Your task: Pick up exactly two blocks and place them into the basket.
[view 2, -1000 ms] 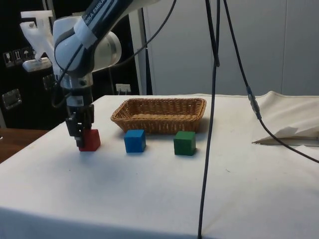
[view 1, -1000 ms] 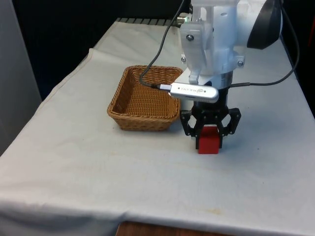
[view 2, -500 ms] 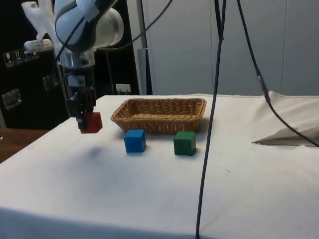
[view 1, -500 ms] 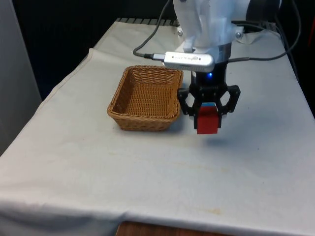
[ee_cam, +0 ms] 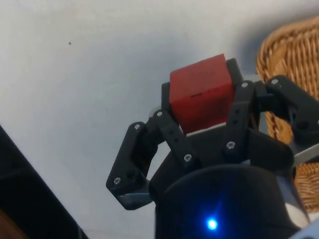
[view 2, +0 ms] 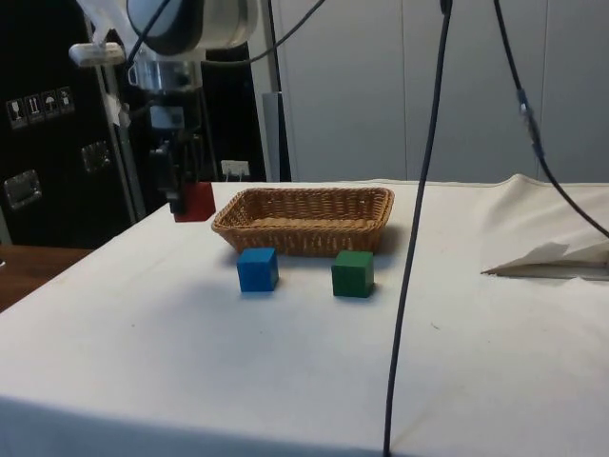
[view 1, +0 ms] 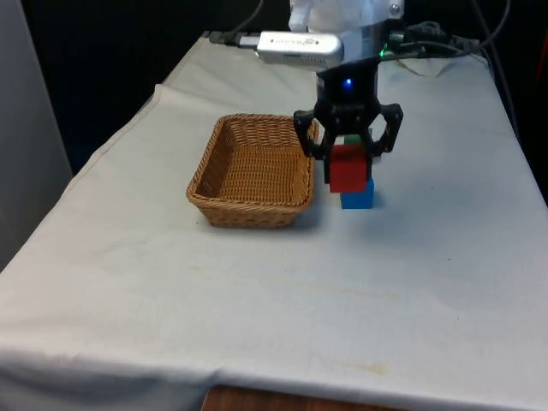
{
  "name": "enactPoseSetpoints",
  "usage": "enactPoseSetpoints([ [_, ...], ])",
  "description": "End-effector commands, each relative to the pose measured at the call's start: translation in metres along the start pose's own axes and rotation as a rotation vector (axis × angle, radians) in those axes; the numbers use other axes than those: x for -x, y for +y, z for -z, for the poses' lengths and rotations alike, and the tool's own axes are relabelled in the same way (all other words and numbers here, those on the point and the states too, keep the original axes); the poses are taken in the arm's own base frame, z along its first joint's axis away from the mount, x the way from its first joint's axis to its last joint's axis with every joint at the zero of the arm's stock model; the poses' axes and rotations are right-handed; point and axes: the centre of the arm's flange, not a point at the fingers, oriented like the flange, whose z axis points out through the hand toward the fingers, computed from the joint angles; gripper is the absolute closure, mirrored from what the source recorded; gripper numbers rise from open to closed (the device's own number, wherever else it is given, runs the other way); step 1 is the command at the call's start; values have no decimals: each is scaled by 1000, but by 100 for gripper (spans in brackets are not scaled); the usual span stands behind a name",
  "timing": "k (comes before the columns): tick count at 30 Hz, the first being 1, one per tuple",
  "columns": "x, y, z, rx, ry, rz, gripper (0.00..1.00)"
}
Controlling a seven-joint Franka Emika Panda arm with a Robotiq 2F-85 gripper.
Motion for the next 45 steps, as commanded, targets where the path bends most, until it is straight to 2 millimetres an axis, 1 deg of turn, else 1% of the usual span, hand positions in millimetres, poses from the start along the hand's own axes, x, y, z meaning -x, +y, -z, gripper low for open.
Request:
enactPoseSetpoints([
  [1,4,2,6,3,-2,0,100],
  [3,8,4,11,1,-2,-1,100],
  [4,6,4,9,-4,-1,-2,100],
  [5,12,7,16,-1,-2,-2,100],
  [10,21,17,25,-5,2,-3,100],
  [11,23,20,25,-5,2,-3,100],
  [12,22,19,25,-9,0,-5,100],
  [14,26,27,24,-4,2,-4,100],
  [15,29,34,24,-3,2,-4,100],
  [19,35,48,23,1,5,-4,100],
  [20,37,55,21,3,5,-4,100],
  [21,36,51,21,5,-4,-5,100],
  [22,39,59,21,5,7,-3,100],
  [24,42,66,20,9,6,-2,100],
  [30,55,86,12,32,5,-1,100],
  [31,55,84,13,31,-5,-3,100],
  [35,64,94,4,46,6,-4,100],
  [39,74,97,-8,59,16,-9,100],
  [40,75,96,-7,61,2,-10,100],
  [43,80,98,-16,66,21,-15,100],
  [45,84,98,-25,76,26,-19,100],
])
